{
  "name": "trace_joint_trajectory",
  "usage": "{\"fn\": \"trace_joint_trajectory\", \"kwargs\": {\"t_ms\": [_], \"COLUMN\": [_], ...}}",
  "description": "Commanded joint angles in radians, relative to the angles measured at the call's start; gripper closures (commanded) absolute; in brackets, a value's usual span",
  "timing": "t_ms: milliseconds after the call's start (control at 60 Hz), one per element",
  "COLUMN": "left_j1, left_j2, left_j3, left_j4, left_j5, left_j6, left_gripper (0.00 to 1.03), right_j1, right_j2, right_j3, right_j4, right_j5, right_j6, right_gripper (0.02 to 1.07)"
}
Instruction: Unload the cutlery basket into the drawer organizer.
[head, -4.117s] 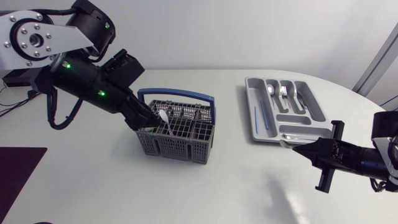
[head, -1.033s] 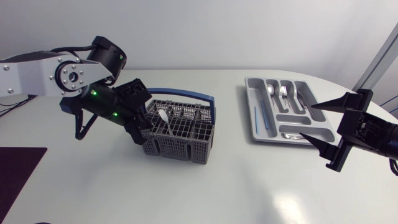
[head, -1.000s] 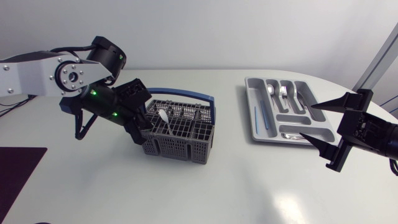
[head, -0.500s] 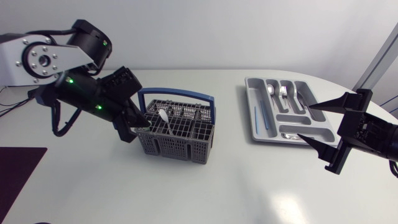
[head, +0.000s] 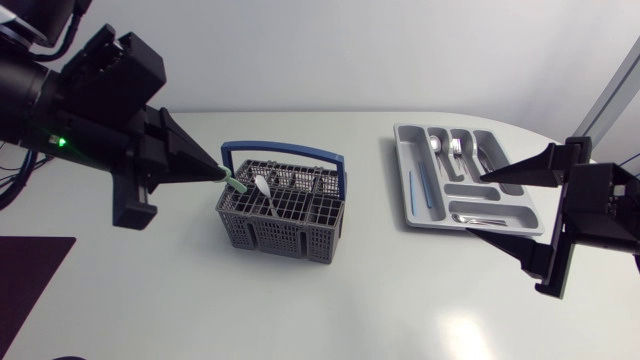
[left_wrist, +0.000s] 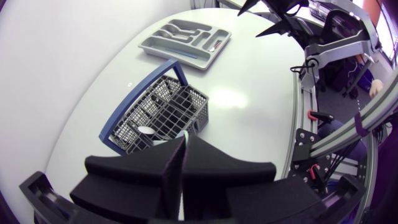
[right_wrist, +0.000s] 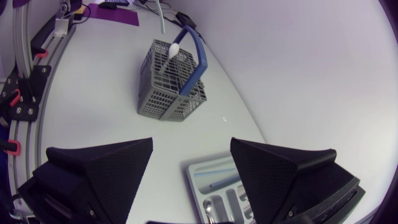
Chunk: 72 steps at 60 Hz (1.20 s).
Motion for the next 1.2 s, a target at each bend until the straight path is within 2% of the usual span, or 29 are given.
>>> {"fn": "trace_joint_trajectory", "kwargs": {"t_ms": [0,167,317,483,633,783,900,1183], "left_j1": [-0.03,-0.114,-0.217,-0.304,-0.318,-0.313,-0.326,-0.339], "left_j2": [-0.022,-0.059,-0.062,-0.06,-0.045,0.012,0.058,0.176], "left_j3": [0.011,-0.03,-0.059,-0.076,-0.082,-0.086,-0.086,-0.05], "left_j4": [-0.028,-0.072,-0.14,-0.166,-0.167,-0.156,-0.126,-0.089], "left_j5": [0.035,0.115,0.171,0.236,0.312,0.371,0.391,0.414], "left_j6": [0.065,0.173,0.273,0.345,0.434,0.513,0.55,0.624], "left_gripper": [0.9,0.9,0.91,0.93,0.94,0.96,0.96,0.97], "right_j1": [0.063,0.149,0.252,0.376,0.47,0.496,0.49,0.471], "right_j2": [0.007,0.075,0.122,0.196,0.282,0.379,0.508,0.771], "right_j3": [0.052,0.144,0.168,0.196,0.222,0.257,0.329,0.497], "right_j4": [-0.059,-0.205,-0.22,-0.263,-0.307,-0.358,-0.534,-0.984], "right_j5": [-0.017,-0.088,-0.108,-0.128,-0.165,-0.226,-0.297,-0.34], "right_j6": [0.058,0.07,0.096,0.099,0.094,0.061,-0.085,-0.478], "right_gripper": [0.17,0.17,0.18,0.18,0.21,0.21,0.21,0.21]}}
